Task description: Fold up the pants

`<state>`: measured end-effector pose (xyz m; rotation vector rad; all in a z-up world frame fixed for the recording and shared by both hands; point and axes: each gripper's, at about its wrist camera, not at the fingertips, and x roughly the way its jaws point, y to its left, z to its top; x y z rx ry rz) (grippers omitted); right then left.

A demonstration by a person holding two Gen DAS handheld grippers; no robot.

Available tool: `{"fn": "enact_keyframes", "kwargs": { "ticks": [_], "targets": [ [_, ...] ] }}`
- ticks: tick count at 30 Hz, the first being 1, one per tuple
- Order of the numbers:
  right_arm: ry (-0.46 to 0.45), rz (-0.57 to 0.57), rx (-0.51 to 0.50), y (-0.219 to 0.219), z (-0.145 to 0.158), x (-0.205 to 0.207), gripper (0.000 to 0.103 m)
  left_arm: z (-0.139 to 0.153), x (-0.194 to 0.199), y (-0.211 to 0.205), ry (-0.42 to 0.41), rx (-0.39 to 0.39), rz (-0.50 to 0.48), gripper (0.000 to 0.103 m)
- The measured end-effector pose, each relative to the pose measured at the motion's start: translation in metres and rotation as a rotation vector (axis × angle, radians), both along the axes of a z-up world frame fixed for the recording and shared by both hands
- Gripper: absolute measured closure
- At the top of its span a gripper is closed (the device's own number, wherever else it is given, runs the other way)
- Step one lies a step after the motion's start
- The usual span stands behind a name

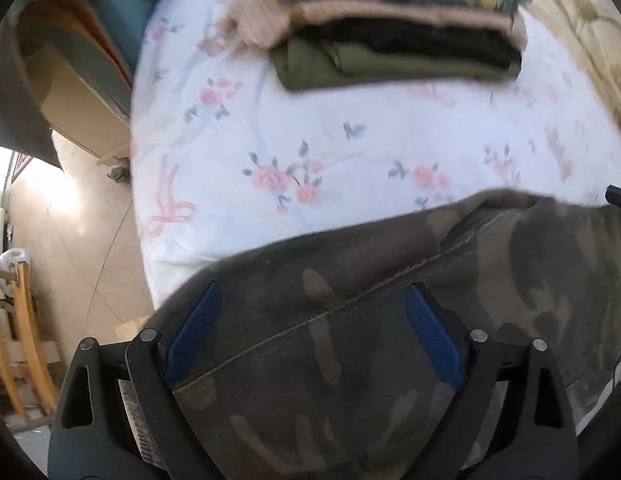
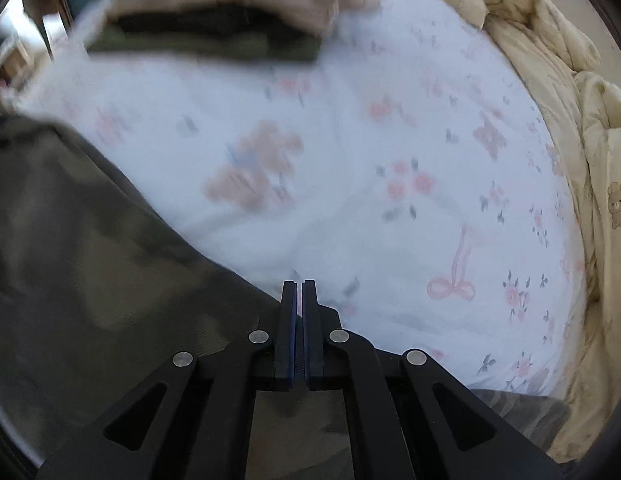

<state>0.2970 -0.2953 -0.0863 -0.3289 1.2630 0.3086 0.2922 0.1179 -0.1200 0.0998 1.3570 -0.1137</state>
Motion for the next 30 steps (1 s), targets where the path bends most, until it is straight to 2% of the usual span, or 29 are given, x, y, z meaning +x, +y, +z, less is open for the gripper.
{"fn": "enact_keyframes", "kwargs": {
  "ticks": [3,5,6,10,12,13,16,18,20,23,26,27,30],
  "targets": [
    [-0.012,0.015,0.180,0.038,0.026,0.001,0.102,0.010,0.000,0.012,-0.044,0.022,0.045,0.012],
    [0.028,0.036,0.301,0.080,0.028,0.001,0.102,0.025,0.003,0.027,-0.089,0.024,0.113,0.012],
    [0.041,0.046,0.323,0.095,0.025,-0.001,0.102,0.033,0.004,0.038,-0.113,0.019,0.159,0.012],
    [0.124,0.113,0.325,0.169,-0.013,-0.005,0.102,0.055,0.008,0.084,-0.189,0.025,0.322,0.012],
    [0.154,0.103,0.302,0.186,-0.033,0.005,0.103,0.061,0.009,0.105,-0.211,0.029,0.374,0.012],
    [0.137,0.086,0.278,0.191,-0.041,0.011,0.103,0.060,0.009,0.114,-0.207,0.023,0.389,0.012],
    [0.051,-0.019,0.286,0.185,-0.036,0.027,0.103,0.060,0.001,0.138,-0.173,-0.016,0.436,0.012],
    [0.013,-0.066,0.255,0.180,-0.026,0.029,0.102,0.057,-0.005,0.145,-0.129,-0.051,0.424,0.012],
    [0.046,-0.036,0.310,0.177,-0.015,0.026,0.102,0.051,-0.015,0.149,-0.077,-0.083,0.391,0.012],
    [0.040,0.038,0.348,0.174,0.007,0.014,0.097,0.048,-0.038,0.161,-0.051,-0.066,0.363,0.012],
    [0.027,0.055,0.367,0.159,0.024,0.011,0.096,0.027,-0.053,0.172,0.051,-0.130,0.358,0.012],
    [0.029,0.052,0.353,0.154,0.027,0.012,0.092,0.019,-0.057,0.175,0.084,-0.146,0.364,0.014],
    [0.039,0.032,0.317,0.145,0.028,0.020,0.068,0.008,-0.065,0.172,0.147,-0.213,0.349,0.015]
  ]
}}
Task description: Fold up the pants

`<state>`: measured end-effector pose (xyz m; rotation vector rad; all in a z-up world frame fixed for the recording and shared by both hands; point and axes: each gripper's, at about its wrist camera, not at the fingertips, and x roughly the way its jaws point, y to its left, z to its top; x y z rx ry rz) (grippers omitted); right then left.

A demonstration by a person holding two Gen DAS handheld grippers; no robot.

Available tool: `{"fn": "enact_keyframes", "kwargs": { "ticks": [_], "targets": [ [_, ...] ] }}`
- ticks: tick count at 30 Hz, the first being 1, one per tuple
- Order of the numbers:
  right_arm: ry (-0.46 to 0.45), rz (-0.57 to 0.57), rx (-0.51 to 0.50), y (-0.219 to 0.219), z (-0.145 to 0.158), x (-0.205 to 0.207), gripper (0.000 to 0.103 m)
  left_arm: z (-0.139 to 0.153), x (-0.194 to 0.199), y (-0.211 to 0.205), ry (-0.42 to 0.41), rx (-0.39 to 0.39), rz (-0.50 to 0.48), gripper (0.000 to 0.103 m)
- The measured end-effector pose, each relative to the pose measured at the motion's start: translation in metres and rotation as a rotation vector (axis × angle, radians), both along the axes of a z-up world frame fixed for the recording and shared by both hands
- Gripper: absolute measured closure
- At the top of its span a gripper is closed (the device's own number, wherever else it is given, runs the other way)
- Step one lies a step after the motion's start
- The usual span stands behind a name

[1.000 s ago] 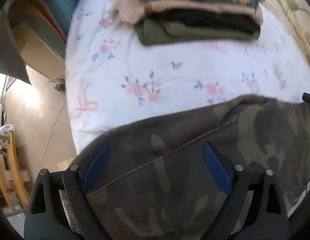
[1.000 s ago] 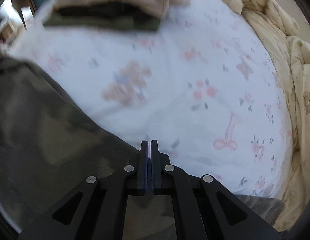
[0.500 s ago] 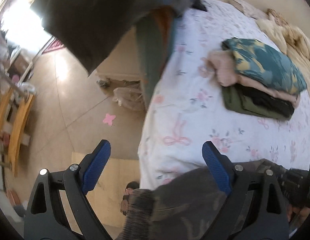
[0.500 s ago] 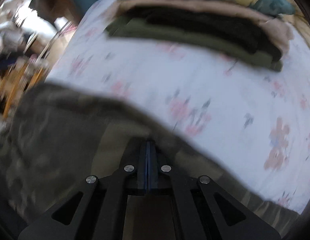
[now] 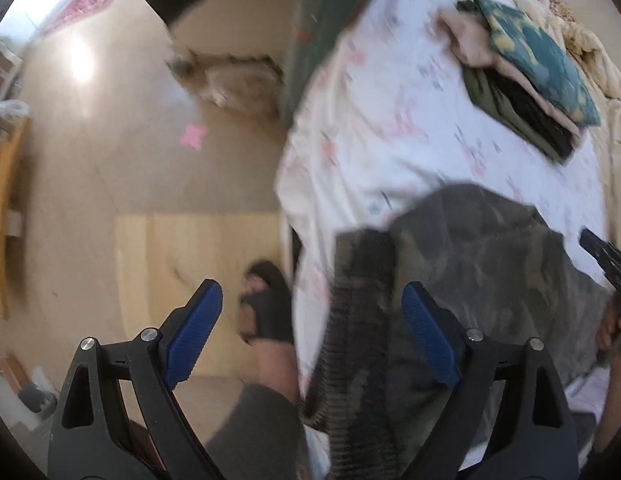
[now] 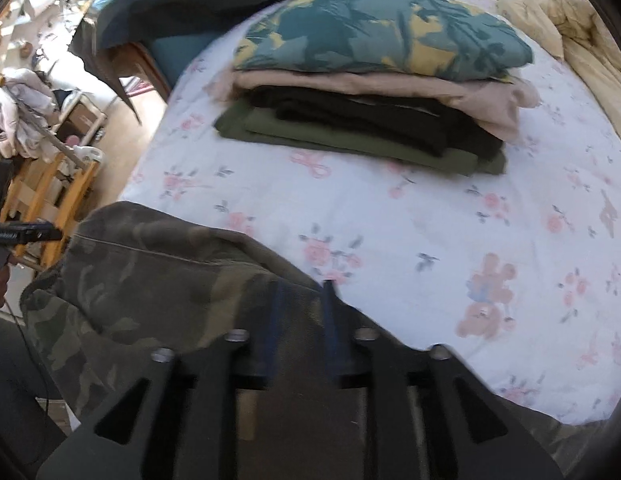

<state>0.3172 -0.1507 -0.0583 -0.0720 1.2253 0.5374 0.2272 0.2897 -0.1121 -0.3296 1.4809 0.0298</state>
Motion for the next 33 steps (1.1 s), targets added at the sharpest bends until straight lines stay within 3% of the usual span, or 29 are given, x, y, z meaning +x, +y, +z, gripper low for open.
{"fn": "enact_keyframes", "kwargs": {
  "ticks": [1,4,6,10,12,15,17,18,23,27,30,33],
  "targets": [
    [-0.001,-0.008,-0.011,-0.001,0.002,-0.004,0.062,-0.003,-0.001,-0.006,0.004,-0.013,-0.029,0.017],
    [-0.018,-0.012,-0.057,-0.002,-0.006,-0.001,0.061,-0.018,-0.004,-0.028,0.056,-0.057,-0.102,0.035],
    [-0.013,-0.024,-0.065,-0.005,-0.012,0.003,0.057,-0.021,-0.004,-0.037,0.068,-0.078,-0.135,0.061],
    [0.026,-0.011,-0.075,-0.003,-0.031,0.006,0.054,0.004,-0.003,-0.042,-0.040,-0.069,-0.160,0.065],
    [0.025,0.036,-0.069,0.006,-0.036,0.002,0.055,0.018,-0.004,-0.039,-0.079,-0.088,-0.160,0.100],
    [-0.014,0.125,-0.114,0.025,-0.042,-0.005,0.057,0.030,-0.003,-0.027,-0.116,-0.113,-0.103,0.099],
    [-0.030,0.183,-0.165,0.037,-0.049,-0.008,0.089,0.035,-0.001,-0.025,-0.147,-0.106,-0.102,0.100],
    [-0.034,0.209,-0.186,0.041,-0.051,-0.009,0.098,0.036,0.000,-0.025,-0.154,-0.108,-0.109,0.100],
    [-0.095,0.234,-0.113,0.030,-0.026,-0.018,0.101,0.047,0.003,-0.016,-0.210,-0.105,-0.066,0.100],
    [-0.112,0.132,-0.014,0.004,-0.011,-0.008,0.101,0.057,0.012,-0.004,-0.274,-0.102,-0.007,0.100],
    [-0.082,0.053,0.005,-0.005,-0.022,0.006,0.101,0.053,0.028,-0.013,-0.289,-0.022,-0.031,0.100],
    [-0.051,0.005,-0.061,0.005,-0.045,0.016,0.096,0.029,0.044,-0.024,-0.256,0.107,-0.030,0.094]
  ]
}}
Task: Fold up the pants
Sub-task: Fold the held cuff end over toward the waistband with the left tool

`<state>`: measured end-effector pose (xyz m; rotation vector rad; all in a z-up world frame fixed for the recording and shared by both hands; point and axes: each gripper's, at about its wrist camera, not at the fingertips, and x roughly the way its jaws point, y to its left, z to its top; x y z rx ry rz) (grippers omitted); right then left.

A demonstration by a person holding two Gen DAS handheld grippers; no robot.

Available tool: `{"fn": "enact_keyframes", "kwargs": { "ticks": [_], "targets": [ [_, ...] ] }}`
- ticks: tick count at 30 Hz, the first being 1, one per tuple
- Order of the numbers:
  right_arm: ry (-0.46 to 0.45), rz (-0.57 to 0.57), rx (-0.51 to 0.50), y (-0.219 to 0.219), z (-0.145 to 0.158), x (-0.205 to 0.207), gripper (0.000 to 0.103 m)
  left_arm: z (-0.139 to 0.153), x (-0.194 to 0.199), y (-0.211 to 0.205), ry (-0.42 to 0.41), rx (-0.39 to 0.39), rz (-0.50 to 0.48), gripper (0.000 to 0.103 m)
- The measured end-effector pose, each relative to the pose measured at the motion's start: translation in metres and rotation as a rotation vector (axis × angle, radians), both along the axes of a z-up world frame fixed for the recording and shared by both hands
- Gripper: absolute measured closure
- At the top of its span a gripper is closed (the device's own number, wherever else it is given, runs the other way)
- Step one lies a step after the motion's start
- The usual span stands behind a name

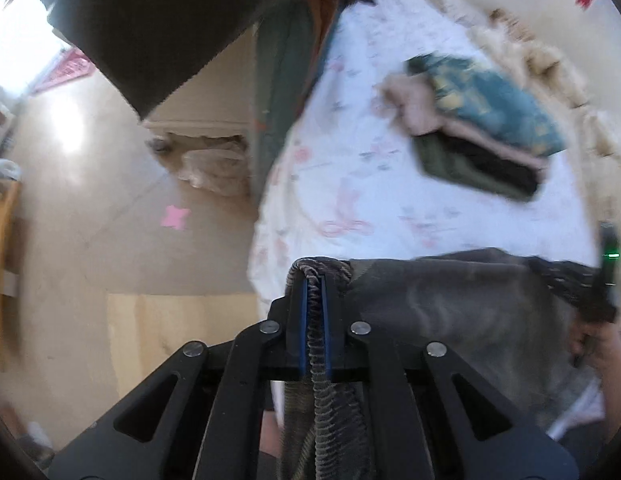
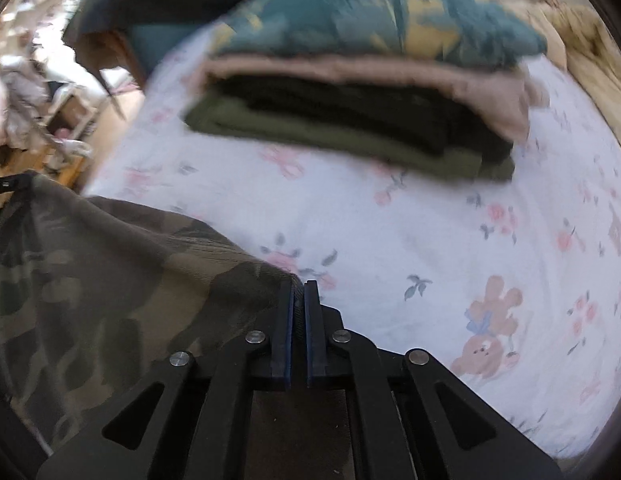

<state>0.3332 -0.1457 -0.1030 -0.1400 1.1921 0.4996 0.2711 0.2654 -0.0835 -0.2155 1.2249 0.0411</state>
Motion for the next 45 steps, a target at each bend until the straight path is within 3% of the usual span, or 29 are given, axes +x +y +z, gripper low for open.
{"fn": "enact_keyframes", "kwargs": {
  "ticks": [2,3,4,6,9,11,13,15,17,19,21,24,26,28,30,32,35,38,42,45],
  "targets": [
    [-0.028,0.000,-0.081,0.007,-0.008,-0.002,0.086,-0.020,0.009,-0.009,0.070,0.094,-0.013,0.090],
    [-0.040,0.000,-0.112,0.008,-0.008,-0.002,0.076,-0.025,0.009,-0.011,0.095,0.148,-0.013,0.090],
    [-0.053,-0.010,-0.124,0.006,-0.004,-0.004,0.071,-0.023,0.009,-0.011,0.092,0.198,0.000,0.090],
    [-0.078,-0.025,-0.104,-0.001,0.010,-0.009,0.070,-0.010,0.005,-0.004,0.044,0.206,0.039,0.089],
    [-0.149,-0.050,-0.127,-0.013,0.038,-0.027,0.069,0.021,-0.009,0.002,-0.068,0.196,0.120,0.070],
    [-0.134,-0.056,-0.080,-0.021,0.051,-0.040,0.069,0.031,-0.013,-0.015,-0.097,0.153,0.051,0.070],
    [-0.071,-0.032,-0.019,-0.017,0.051,-0.057,0.070,0.023,-0.015,-0.046,-0.038,0.035,-0.083,0.070],
    [-0.010,-0.003,0.027,-0.007,0.045,-0.070,0.070,0.008,-0.020,-0.075,0.049,-0.016,-0.194,0.070],
    [0.067,0.029,0.070,0.002,0.032,-0.089,0.070,-0.011,-0.033,-0.108,0.140,0.006,-0.324,0.070],
    [0.092,0.055,0.036,0.009,0.018,-0.106,0.070,-0.028,-0.044,-0.127,0.191,0.071,-0.411,0.070],
    [0.116,0.020,-0.036,0.008,-0.007,-0.114,0.070,-0.053,-0.052,-0.136,0.266,0.164,-0.455,0.069],
    [0.099,-0.035,0.008,0.001,-0.015,-0.120,0.070,-0.064,-0.054,-0.141,0.266,0.209,-0.490,0.068],
    [0.110,-0.056,0.002,-0.002,-0.007,-0.123,0.069,-0.056,-0.051,-0.139,0.273,0.187,-0.443,0.067],
    [0.114,-0.059,0.026,-0.006,0.009,-0.131,0.069,-0.043,-0.049,-0.136,0.257,0.149,-0.399,0.058],
    [0.093,-0.059,0.029,-0.013,0.025,-0.143,0.069,-0.022,-0.050,-0.128,0.191,0.092,-0.347,0.023],
    [0.083,-0.076,0.029,-0.026,0.041,-0.159,0.069,-0.005,-0.050,-0.119,0.136,0.064,-0.289,0.011],
    [0.088,-0.109,0.077,-0.047,0.055,-0.184,0.069,0.017,-0.054,-0.090,0.078,-0.004,-0.163,0.011],
    [0.081,-0.178,0.103,-0.069,0.064,-0.195,0.057,0.026,-0.061,-0.048,0.051,-0.031,0.014,0.010],
    [0.072,-0.282,0.166,-0.098,0.068,-0.204,0.054,0.005,-0.083,-0.001,0.150,-0.148,0.238,0.008],
    [0.112,-0.344,0.212,-0.107,0.065,-0.201,0.054,-0.016,-0.103,-0.005,0.229,-0.230,0.259,0.008]
  ]
}}
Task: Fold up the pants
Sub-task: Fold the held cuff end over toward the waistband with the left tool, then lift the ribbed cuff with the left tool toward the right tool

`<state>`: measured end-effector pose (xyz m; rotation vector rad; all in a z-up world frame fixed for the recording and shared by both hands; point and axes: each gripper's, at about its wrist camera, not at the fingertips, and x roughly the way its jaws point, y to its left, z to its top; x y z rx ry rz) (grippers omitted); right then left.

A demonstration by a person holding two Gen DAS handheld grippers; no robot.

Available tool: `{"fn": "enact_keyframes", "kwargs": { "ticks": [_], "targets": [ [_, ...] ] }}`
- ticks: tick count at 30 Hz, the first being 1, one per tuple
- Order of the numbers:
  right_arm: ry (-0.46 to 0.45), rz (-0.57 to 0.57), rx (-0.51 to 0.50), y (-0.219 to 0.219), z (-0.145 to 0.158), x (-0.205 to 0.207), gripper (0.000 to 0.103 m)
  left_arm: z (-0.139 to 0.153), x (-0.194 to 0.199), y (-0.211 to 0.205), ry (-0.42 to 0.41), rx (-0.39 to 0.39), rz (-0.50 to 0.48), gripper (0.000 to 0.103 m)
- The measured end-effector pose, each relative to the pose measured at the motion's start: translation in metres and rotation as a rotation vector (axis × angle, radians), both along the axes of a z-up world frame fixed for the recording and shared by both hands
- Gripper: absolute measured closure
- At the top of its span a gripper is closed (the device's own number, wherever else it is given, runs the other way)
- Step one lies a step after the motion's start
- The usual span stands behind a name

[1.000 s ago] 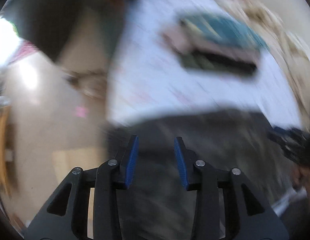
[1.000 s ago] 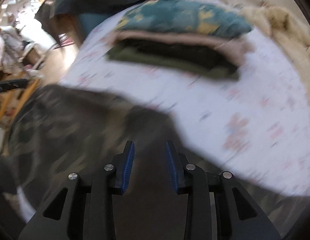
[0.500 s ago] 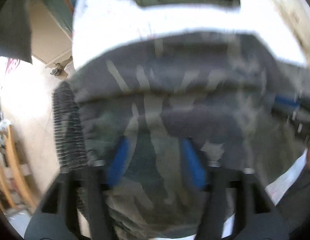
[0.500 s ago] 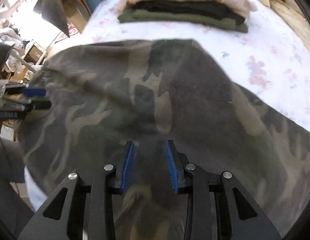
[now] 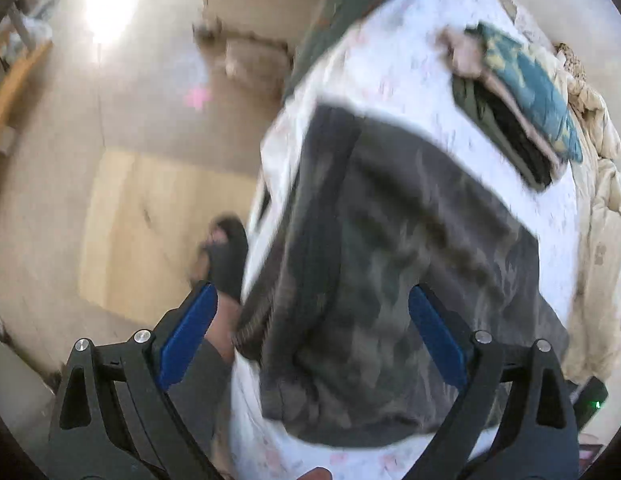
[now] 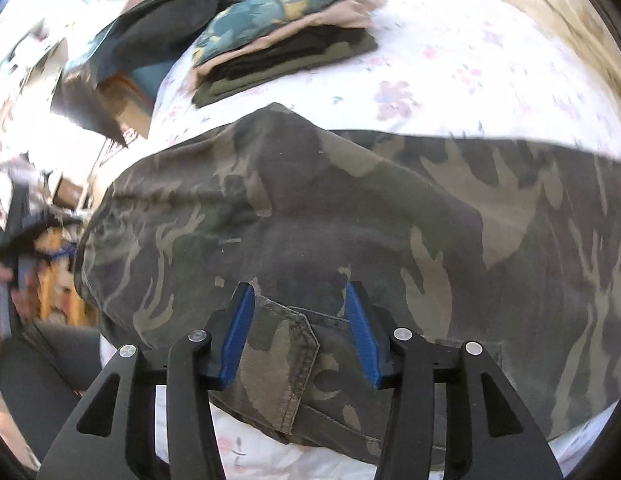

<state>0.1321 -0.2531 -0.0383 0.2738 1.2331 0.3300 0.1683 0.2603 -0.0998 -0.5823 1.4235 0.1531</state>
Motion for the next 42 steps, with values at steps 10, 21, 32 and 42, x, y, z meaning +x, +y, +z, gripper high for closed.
{"fn": "enact_keyframes", "kwargs": {
  "ticks": [10,21,32,42],
  "targets": [
    [0.006,0.003,-0.004,0.009,-0.002,0.006,0.053,-0.048,-0.040,-0.028,0.124,-0.165,-0.010,0.026],
    [0.006,-0.027,-0.004,0.003,0.000,0.007,0.053,0.019,-0.043,-0.086,-0.011,0.170,-0.280,0.076],
    [-0.079,-0.223,0.101,-0.063,0.042,0.005,0.053,0.142,-0.023,-0.212,-0.346,0.226,-0.505,0.081],
    [-0.255,-0.539,0.028,-0.178,0.089,-0.034,0.051,0.119,-0.038,-0.450,-0.398,0.264,-0.882,0.081]
  ]
}}
